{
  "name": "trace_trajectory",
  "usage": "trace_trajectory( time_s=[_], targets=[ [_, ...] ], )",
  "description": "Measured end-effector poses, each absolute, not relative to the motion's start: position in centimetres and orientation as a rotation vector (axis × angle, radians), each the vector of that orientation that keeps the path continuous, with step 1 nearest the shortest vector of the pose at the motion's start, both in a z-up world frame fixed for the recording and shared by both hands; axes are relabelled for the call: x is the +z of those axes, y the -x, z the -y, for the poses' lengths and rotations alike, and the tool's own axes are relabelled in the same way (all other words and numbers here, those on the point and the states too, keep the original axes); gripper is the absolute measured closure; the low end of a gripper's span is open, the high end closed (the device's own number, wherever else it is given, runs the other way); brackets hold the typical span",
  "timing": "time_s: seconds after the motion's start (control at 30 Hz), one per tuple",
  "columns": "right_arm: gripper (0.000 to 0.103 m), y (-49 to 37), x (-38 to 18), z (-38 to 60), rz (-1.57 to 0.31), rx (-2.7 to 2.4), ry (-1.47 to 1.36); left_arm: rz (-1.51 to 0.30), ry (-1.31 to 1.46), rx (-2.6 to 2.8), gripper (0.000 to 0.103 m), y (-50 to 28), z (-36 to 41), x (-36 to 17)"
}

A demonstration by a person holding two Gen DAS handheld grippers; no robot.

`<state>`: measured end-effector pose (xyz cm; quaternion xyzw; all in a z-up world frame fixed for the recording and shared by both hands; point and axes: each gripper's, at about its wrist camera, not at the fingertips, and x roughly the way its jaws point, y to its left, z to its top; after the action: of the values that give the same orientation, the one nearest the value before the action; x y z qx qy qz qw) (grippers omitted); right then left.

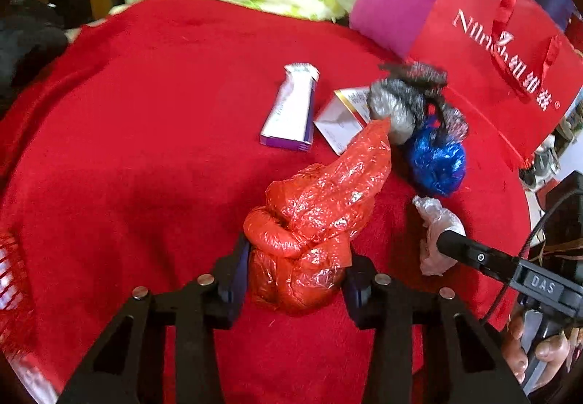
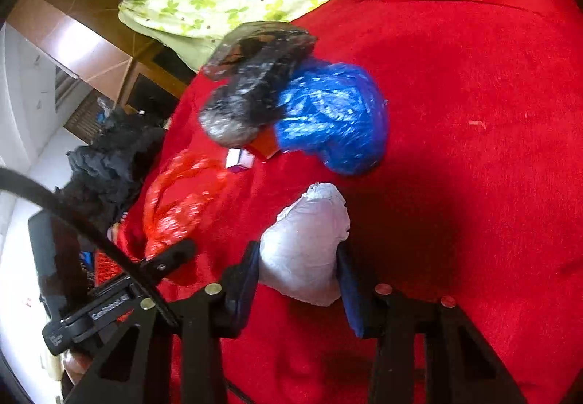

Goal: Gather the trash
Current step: 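Carry the red bag and white bag in both tools over the basket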

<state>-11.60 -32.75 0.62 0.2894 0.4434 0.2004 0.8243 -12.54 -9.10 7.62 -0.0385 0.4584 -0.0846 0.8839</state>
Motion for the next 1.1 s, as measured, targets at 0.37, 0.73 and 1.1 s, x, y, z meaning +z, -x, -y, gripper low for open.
trace_trajectory(
  time_s=[0.37, 0.73, 1.1],
  targets=[
    [0.06, 15.0, 6.4, 30.1, -0.872, 0.513, -0.582, -0.833, 0.108, -0.049, 0.057, 19.0, 3.8, 12.8],
    [0.06, 18.0, 12.2, 23.2, -0.78, 0.65, -0.462, -0.688, 0.156, 0.078, 0.057, 26.5, -3.0, 17.1],
    [0.06, 20.8, 17.8, 12.8, -0.729, 0.838, -0.341, -0.496, 0.223, 0.312, 0.056, 35.9, -12.2, 22.2]
  ],
)
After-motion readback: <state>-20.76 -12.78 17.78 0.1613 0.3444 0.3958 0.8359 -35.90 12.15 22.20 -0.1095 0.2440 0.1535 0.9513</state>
